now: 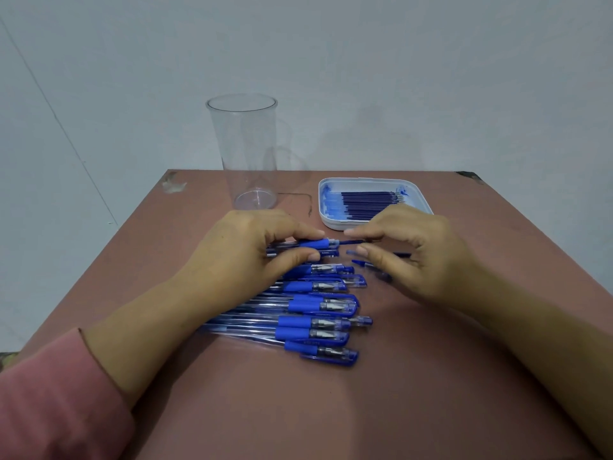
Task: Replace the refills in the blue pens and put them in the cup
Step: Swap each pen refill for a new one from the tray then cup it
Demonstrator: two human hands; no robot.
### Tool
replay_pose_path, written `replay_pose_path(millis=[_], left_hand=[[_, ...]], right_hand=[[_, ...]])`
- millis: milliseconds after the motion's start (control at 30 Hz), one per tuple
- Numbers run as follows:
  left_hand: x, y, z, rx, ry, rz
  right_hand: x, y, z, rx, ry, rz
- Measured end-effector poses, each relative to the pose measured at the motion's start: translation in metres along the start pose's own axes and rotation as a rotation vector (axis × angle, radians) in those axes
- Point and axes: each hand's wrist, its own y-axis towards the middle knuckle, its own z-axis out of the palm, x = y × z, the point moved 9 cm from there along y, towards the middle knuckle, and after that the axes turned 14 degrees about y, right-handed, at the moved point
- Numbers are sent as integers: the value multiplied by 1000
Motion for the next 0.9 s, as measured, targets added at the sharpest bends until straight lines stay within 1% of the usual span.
replay_pose_path(millis=[133,367,567,733,900], left_hand=[[-1,0,-2,-9,-2,1],[-4,-1,3,22,-26,11],[-3,0,-1,1,-23,6],[-2,0,0,13,-32,0],[0,-1,0,18,-49,-17]], right_hand=[[-6,-1,-8,-71,54,84],[-5,1,9,24,46,40],[-21,-7,-12,88,-71,131],[-31,-13,-6,205,-183,174],[-34,-13,-5,183,-197,190]])
